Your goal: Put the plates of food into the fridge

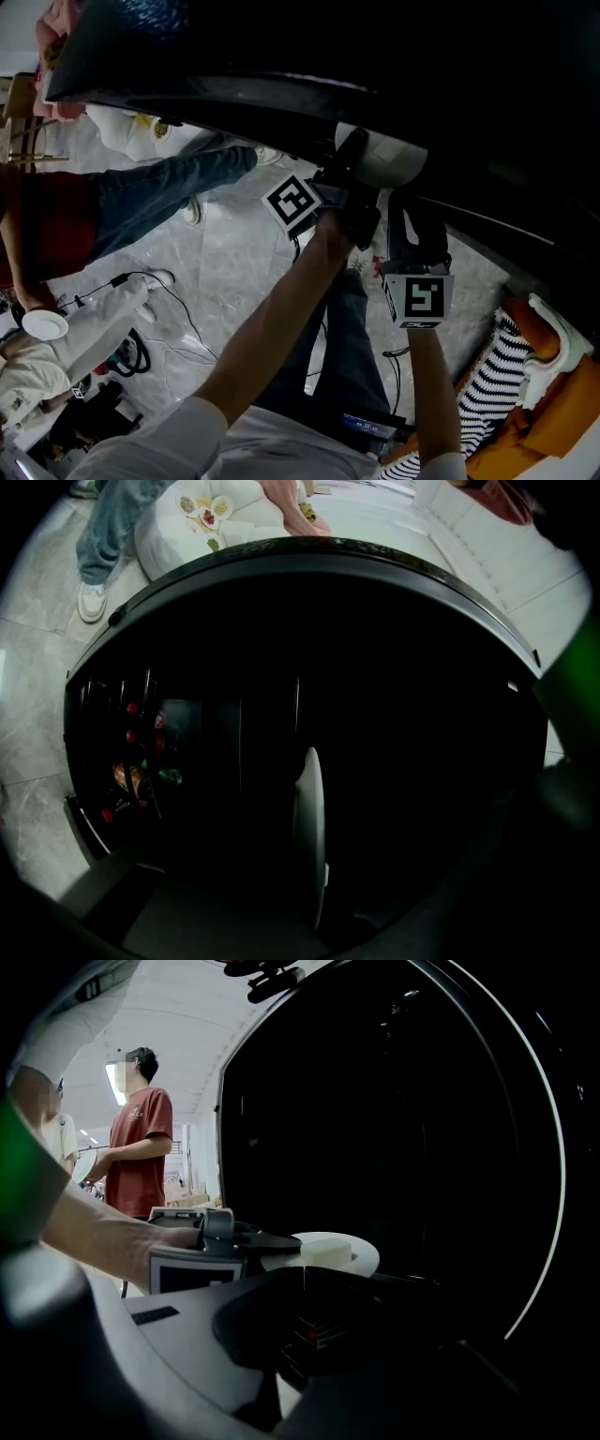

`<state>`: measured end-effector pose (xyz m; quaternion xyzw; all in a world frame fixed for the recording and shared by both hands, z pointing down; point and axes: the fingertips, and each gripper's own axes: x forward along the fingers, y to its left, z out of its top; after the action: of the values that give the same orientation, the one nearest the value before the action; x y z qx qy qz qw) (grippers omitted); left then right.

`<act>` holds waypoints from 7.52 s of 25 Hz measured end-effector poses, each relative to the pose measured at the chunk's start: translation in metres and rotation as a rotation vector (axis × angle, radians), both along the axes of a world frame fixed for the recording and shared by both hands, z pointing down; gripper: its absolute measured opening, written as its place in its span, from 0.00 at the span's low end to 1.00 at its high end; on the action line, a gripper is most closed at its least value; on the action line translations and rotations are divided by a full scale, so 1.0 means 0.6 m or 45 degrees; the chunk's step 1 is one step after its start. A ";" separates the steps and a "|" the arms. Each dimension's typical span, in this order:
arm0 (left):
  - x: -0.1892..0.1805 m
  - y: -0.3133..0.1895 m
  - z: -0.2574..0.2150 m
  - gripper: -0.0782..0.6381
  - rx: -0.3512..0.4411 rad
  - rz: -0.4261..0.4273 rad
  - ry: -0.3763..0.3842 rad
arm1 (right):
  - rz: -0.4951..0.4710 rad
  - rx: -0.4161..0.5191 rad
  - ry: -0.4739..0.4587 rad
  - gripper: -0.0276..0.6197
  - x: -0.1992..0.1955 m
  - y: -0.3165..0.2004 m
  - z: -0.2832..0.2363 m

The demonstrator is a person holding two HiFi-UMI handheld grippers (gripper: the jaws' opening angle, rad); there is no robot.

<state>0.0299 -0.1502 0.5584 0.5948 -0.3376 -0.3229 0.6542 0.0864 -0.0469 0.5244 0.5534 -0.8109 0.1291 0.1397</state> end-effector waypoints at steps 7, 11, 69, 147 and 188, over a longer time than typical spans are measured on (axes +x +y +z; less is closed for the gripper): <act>0.010 -0.011 -0.001 0.15 0.002 0.018 0.002 | -0.097 -0.017 -0.033 0.06 -0.021 -0.006 0.009; 0.011 -0.012 -0.001 0.15 0.003 0.027 -0.007 | -0.141 -0.038 -0.031 0.06 -0.025 -0.011 0.025; 0.051 0.026 -0.028 0.36 0.021 0.470 0.111 | -0.206 0.022 -0.045 0.06 -0.055 -0.103 0.021; -0.049 0.041 -0.050 0.12 0.091 0.196 0.062 | -0.063 -0.039 -0.012 0.06 0.012 -0.042 -0.004; -0.015 0.221 -0.377 0.11 1.289 0.713 -1.070 | 0.060 0.119 -0.096 0.06 0.048 0.064 -0.280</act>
<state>0.0210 -0.0175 0.3323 0.9639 -0.2043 -0.0035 0.1706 0.1149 -0.0086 0.3563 0.5730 -0.8075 0.1153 0.0799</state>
